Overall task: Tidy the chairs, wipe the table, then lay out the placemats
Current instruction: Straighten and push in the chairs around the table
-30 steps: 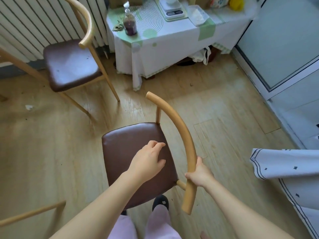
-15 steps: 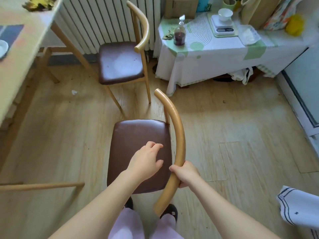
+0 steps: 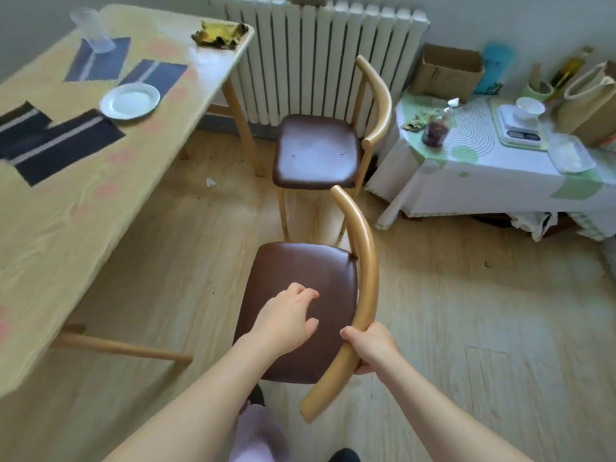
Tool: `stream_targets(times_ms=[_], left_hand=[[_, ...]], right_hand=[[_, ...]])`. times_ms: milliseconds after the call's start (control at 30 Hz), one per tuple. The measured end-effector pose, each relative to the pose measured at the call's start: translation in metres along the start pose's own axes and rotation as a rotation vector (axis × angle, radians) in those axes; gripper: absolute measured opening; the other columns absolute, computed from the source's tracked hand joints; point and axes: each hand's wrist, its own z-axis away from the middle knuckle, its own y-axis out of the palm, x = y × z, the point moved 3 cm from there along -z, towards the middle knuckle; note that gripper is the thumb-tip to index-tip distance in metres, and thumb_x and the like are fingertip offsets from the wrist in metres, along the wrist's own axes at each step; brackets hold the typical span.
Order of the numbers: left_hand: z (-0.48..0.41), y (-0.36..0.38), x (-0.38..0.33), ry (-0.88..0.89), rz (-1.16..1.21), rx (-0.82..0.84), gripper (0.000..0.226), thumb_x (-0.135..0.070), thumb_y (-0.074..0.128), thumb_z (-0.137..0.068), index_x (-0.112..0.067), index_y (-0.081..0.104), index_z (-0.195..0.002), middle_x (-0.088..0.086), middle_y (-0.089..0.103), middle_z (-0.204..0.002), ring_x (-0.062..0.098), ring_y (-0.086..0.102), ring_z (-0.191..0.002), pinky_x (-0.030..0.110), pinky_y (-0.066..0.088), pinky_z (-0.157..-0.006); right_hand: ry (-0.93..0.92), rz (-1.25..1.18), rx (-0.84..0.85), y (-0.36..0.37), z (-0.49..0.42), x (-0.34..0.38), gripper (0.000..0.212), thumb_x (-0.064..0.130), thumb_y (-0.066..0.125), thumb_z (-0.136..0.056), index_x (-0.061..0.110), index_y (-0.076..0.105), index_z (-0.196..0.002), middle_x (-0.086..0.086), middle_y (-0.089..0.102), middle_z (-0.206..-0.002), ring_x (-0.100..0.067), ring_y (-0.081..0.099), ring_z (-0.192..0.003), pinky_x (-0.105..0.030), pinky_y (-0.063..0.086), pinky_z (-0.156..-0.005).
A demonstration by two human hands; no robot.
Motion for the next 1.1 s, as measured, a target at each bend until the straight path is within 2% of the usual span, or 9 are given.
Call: stream_targets(times_ms=[67,133,200,400,500,600,767,1100], left_hand=[[-0.001,-0.014,0.024,-0.015,0.016,-0.006,0.05,-0.037,0.052,-0.091,-0.027,0.04,-0.139,-0.004,0.041,-0.139,0.019,0.052,-0.116,0.033,0.046,-0.093],[-0.003,-0.028,0.048,-0.029,0.043,-0.006,0.049,-0.036,0.052,-0.092,-0.027,0.04,-0.139,-0.004,0.04,-0.14,0.018,0.052,-0.116,0.032,0.046,-0.093],[-0.005,-0.039,0.066,-0.042,0.053,-0.01,0.049,-0.035,0.052,-0.092,-0.027,0.04,-0.139,-0.004,0.04,-0.141,0.018,0.052,-0.116,0.032,0.046,-0.093],[-0.008,-0.072,0.132,-0.083,0.049,0.009,0.049,-0.035,0.05,-0.092,-0.026,0.039,-0.139,-0.003,0.039,-0.141,0.019,0.052,-0.114,0.033,0.044,-0.093],[-0.007,-0.087,0.162,-0.107,0.06,-0.013,0.049,-0.036,0.05,-0.092,-0.026,0.039,-0.139,-0.004,0.039,-0.14,0.019,0.052,-0.114,0.032,0.044,-0.092],[-0.005,-0.095,0.185,-0.133,0.075,-0.04,0.048,-0.035,0.051,-0.092,-0.026,0.04,-0.139,-0.004,0.04,-0.14,0.018,0.053,-0.113,0.033,0.046,-0.091],[0.002,-0.095,0.212,-0.177,0.096,-0.025,0.048,-0.034,0.051,-0.092,-0.026,0.04,-0.139,-0.004,0.04,-0.14,0.019,0.052,-0.114,0.033,0.046,-0.092],[0.015,-0.09,0.251,-0.277,0.149,-0.023,0.046,-0.034,0.052,-0.093,-0.027,0.041,-0.138,-0.003,0.039,-0.142,0.017,0.053,-0.116,0.032,0.049,-0.094]], right_hand=[[-0.005,-0.007,-0.01,0.015,0.004,0.026,0.025,0.036,0.063,-0.08,0.016,0.052,-0.09,-0.006,0.067,-0.088,-0.028,0.07,-0.074,-0.03,0.059,-0.053],[-0.024,0.015,-0.021,0.033,0.007,0.052,0.027,0.037,0.062,-0.08,0.016,0.052,-0.092,-0.005,0.067,-0.089,-0.027,0.07,-0.074,-0.019,0.047,-0.039],[-0.036,0.026,-0.029,0.046,0.011,0.072,0.029,0.039,0.061,-0.078,0.016,0.053,-0.093,-0.005,0.067,-0.09,-0.026,0.07,-0.072,-0.015,0.039,-0.033],[-0.048,0.004,-0.068,0.089,0.015,0.131,0.038,0.043,0.065,-0.072,0.015,0.056,-0.095,-0.004,0.068,-0.087,-0.026,0.07,-0.069,-0.022,0.05,-0.041],[-0.077,-0.056,-0.088,0.103,0.015,0.167,0.039,0.042,0.068,-0.069,0.014,0.06,-0.093,-0.005,0.069,-0.084,-0.024,0.07,-0.058,-0.031,0.06,-0.055],[-0.095,-0.127,-0.093,0.11,0.012,0.191,0.037,0.041,0.068,-0.068,0.014,0.062,-0.092,-0.004,0.071,-0.081,-0.024,0.069,-0.05,-0.032,0.061,-0.063],[-0.073,-0.313,-0.041,0.134,0.001,0.188,0.038,0.033,0.073,-0.071,0.008,0.062,-0.099,-0.009,0.069,-0.087,-0.025,0.07,-0.069,-0.035,0.061,-0.06],[0.122,-0.333,0.208,0.208,-0.02,0.163,0.047,0.032,0.071,-0.084,0.006,0.047,-0.115,-0.018,0.064,-0.102,-0.031,0.068,-0.087,-0.035,0.058,-0.058]])
